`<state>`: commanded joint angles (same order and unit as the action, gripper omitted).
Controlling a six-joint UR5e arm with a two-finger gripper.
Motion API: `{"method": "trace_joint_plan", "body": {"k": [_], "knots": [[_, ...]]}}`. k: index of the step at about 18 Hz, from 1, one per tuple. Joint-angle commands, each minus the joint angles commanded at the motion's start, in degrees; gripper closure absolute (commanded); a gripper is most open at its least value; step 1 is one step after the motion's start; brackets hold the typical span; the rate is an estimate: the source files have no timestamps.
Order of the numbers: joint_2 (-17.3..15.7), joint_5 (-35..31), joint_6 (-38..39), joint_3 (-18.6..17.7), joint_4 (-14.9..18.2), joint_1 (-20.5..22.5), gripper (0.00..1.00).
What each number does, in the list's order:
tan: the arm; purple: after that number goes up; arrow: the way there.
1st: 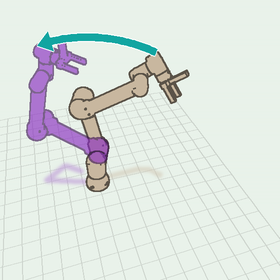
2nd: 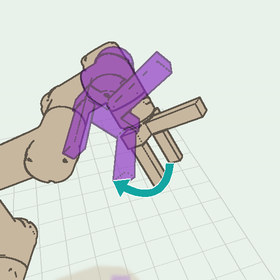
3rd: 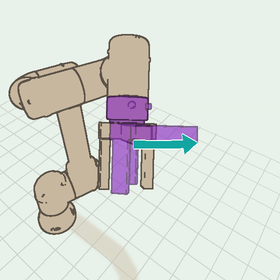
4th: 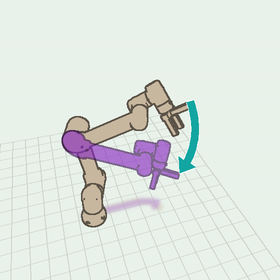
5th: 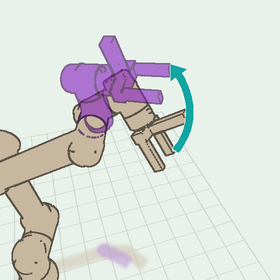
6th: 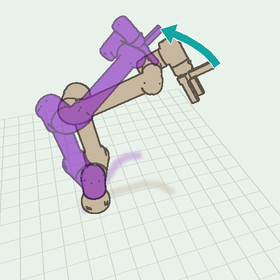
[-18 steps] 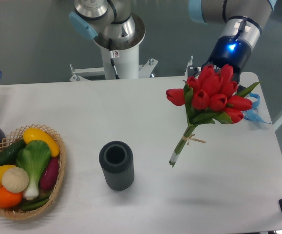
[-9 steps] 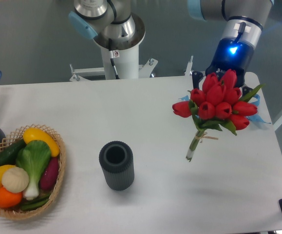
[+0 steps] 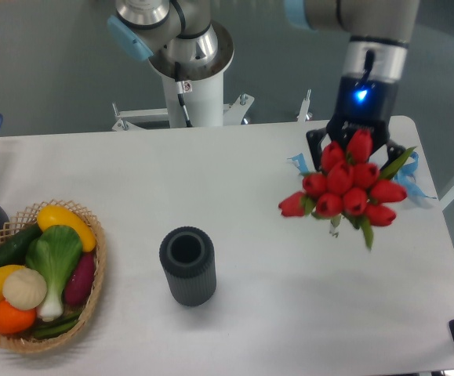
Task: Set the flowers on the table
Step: 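Lower the tulip bouquet onto the table beside the black vase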
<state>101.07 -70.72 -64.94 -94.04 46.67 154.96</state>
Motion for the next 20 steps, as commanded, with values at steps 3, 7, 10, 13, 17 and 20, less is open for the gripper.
{"method": "trace_joint_plan", "body": {"k": [3,7,10,13,17,20], "knots": [[1.7,-8.1,-0.5,0.1,0.1,-2.6,0.64],[4.4,-20.6,-3.7,0.7,0.7,-4.9,0.64],[7.5,-30.2,-5.0,0.5,0.7,-6.6,0.64],[11.6,-36.9,-5.5,1.5,0.5,-8.2,0.64],[18.0,-41.2,-5.5,4.1,0.5,-10.5,0.64],[21.3,-41.5,-5.5,4.6,0.4,-10.6,0.64]]}}
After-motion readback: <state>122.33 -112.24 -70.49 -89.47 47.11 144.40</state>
